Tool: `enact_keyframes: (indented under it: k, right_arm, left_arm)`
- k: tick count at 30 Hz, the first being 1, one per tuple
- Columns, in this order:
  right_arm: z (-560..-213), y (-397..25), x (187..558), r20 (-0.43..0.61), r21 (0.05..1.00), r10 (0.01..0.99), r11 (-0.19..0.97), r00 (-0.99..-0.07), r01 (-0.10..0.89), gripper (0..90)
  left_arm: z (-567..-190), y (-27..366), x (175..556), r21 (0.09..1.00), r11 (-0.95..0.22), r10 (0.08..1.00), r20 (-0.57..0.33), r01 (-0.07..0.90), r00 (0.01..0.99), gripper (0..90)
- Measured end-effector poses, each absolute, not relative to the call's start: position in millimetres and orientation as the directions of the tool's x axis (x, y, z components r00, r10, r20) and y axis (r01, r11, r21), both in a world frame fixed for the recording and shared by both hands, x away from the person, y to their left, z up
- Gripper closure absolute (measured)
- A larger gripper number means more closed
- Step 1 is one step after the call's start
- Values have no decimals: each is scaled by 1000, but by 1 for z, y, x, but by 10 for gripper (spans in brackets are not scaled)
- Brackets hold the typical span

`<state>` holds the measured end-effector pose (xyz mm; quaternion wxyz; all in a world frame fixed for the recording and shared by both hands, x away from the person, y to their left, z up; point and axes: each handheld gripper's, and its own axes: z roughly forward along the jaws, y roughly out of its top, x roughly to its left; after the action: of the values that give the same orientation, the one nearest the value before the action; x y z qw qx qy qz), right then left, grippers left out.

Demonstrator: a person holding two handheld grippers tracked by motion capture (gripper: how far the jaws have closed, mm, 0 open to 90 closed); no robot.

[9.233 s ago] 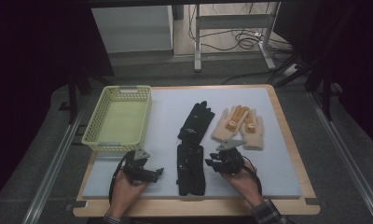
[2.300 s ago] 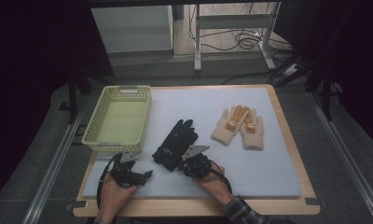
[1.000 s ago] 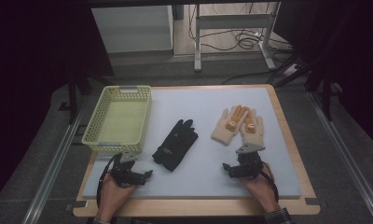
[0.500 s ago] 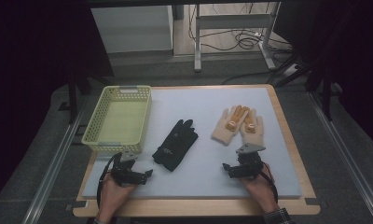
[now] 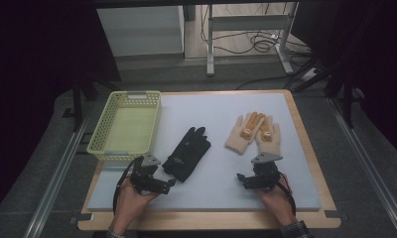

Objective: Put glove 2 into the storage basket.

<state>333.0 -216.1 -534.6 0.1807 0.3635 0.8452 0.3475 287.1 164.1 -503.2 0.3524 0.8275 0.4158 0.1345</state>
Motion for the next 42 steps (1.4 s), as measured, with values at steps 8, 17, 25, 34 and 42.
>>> enact_keyframes:
  k: [8,17,25,34,42]
  right_arm:
    - [-535,-216,333,-53,719,740,494,-670,489,126]
    - [-535,-216,333,-53,719,740,494,-671,489,126]
    - [-535,-216,333,-52,720,740,494,-671,488,127]
    - [-535,-216,333,-53,720,740,494,-671,488,127]
    - [-535,-216,333,-51,720,740,493,-671,489,126]
  left_arm:
    - [-487,136,317,662,-450,766,-59,599,640,0]
    - [-494,111,355,615,-474,775,-47,630,630,0]
    - [-522,99,379,533,-495,785,-64,686,616,0]
    - [-529,98,377,505,-519,798,-2,689,602,0]
    - [-531,98,375,508,-499,800,-41,703,598,6]
